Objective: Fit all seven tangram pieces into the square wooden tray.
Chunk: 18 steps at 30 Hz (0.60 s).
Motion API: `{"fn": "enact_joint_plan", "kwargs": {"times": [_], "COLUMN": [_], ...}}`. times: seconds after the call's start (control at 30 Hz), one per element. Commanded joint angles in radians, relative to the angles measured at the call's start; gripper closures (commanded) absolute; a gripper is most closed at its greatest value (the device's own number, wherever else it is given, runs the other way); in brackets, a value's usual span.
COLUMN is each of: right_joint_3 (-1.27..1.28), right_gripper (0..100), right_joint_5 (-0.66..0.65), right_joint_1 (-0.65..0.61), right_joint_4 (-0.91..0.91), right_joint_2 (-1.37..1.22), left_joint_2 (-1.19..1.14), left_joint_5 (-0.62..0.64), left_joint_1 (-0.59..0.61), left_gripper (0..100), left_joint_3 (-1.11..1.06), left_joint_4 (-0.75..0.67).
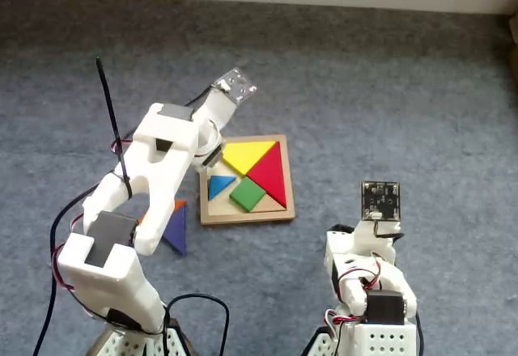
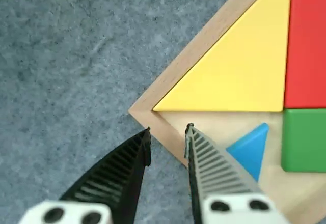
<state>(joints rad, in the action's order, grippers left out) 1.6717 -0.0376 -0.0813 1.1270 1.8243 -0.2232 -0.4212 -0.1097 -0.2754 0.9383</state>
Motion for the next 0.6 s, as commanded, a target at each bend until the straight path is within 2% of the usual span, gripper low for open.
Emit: {"fn": "enact_joint_plan", "kwargs": {"times": [0.0, 0.37, 0.57], "right_joint_3": [0.142, 0.142, 0.142], "right_gripper": [98.1, 98.1, 98.1], "right_joint_5": [0.003, 0.003, 0.003], "right_joint_1": [0.015, 0.015, 0.015], "right_joint_4": [-0.013, -0.013, -0.013], "right_joint_2": [0.010, 0.010, 0.010], "left_joint_2": [0.058, 0.062, 0.061], "left_joint_5": [0.012, 0.015, 0.040], "left_joint_1": [-0.047, -0.130, -0.180], "left_gripper": [87, 87, 87], "left_joint_3": [0.007, 0.173, 0.197], "left_joint_4": [-0.017, 0.364, 0.457]}}
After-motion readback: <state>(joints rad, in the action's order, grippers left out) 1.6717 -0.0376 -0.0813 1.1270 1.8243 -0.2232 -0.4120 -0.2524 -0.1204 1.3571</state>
